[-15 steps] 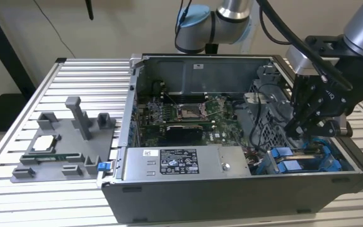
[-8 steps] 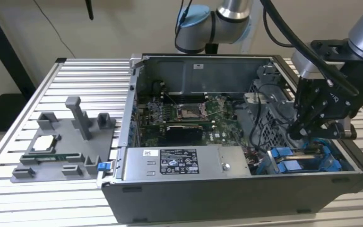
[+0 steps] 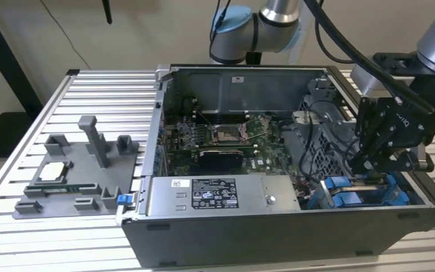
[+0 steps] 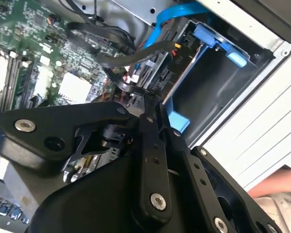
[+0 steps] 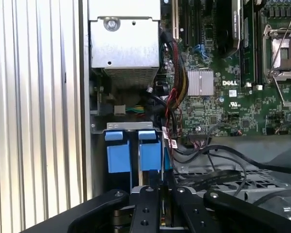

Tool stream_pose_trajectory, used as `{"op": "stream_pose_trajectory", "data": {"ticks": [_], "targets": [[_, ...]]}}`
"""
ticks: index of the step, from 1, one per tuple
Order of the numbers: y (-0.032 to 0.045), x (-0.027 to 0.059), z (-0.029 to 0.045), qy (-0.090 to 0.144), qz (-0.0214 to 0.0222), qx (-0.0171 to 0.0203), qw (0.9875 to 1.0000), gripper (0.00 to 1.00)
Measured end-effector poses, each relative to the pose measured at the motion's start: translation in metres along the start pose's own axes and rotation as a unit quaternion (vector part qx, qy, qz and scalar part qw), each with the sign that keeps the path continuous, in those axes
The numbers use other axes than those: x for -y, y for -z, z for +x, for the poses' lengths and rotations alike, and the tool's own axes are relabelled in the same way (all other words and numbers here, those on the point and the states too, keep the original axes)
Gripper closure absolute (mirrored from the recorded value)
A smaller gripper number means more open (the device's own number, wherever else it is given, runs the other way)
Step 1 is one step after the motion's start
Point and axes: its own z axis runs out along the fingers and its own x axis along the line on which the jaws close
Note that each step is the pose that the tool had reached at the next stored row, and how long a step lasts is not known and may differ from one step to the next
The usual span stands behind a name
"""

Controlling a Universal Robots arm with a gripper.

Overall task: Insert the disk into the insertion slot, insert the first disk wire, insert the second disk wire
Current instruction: 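Insert the second disk wire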

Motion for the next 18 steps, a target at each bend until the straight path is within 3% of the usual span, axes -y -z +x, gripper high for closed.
{"op": "stream_pose_trajectory", "data": {"ticks": [1,3,18], "targets": [[-0.0009,0.0010,0.0000,0.000,0.0002,-0.0032,1.0000,1.00],[-0.0018,0.0027,0.0000,0.000,0.0002,-0.0037,1.0000,1.00],[-0.0097,0.0125,-0.0009,0.001,0.0006,-0.0037,1.0000,1.00]]}}
